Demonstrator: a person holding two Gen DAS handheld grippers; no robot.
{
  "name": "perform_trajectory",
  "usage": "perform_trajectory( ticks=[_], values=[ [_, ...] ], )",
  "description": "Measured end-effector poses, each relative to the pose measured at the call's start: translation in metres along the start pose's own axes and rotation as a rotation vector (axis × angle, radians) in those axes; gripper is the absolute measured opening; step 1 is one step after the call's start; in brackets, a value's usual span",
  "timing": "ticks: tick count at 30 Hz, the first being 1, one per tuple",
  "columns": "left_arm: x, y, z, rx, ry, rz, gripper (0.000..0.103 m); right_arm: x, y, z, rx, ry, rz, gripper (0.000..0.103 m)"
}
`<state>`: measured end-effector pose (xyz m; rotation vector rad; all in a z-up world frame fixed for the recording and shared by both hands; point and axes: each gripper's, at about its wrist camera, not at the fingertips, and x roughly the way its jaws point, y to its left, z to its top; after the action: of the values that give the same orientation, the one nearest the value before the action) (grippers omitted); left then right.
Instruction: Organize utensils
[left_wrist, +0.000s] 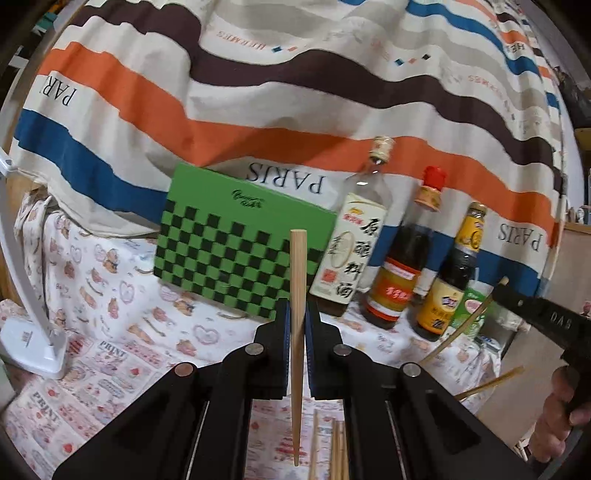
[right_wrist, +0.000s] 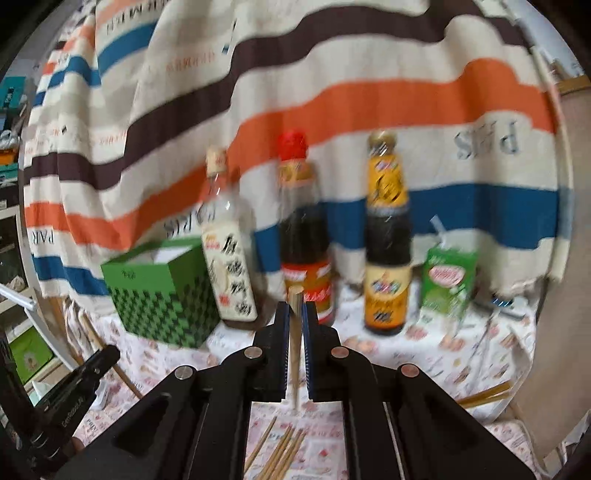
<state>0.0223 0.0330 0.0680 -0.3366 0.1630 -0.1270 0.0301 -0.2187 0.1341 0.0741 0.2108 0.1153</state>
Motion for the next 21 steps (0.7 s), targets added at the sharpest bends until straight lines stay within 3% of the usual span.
perform_trajectory(
  ticks=[3, 6, 10, 13, 21],
  values=[
    [-0.011, -0.006, -0.001, -0.006, -0.053, -0.002, 0.006, -0.025, -0.021, 0.005, 0.013, -0.108, -0.057, 0.008],
    [-0.018, -0.01, 0.001, -0.023, -0.067, -0.06, 0.006, -0.039, -0.038, 0.018, 0.015, -0.145, -0.085, 0.007],
    [-0.027, -0.038, 0.005, 0.096, -0.104, -0.002, 0.006, -0.05, -0.068, 0.029, 0.065, -0.172, -0.085, 0.007],
    [-0.035, -0.059, 0.017, 0.125, -0.165, -0.044, 0.006, -0.052, -0.085, 0.033, 0.076, -0.209, -0.097, 0.006],
    [0.003, -0.136, 0.041, 0.142, -0.135, -0.232, 0.006, -0.029, -0.132, 0.026, 0.166, -0.191, 0.034, 0.002]
  ],
)
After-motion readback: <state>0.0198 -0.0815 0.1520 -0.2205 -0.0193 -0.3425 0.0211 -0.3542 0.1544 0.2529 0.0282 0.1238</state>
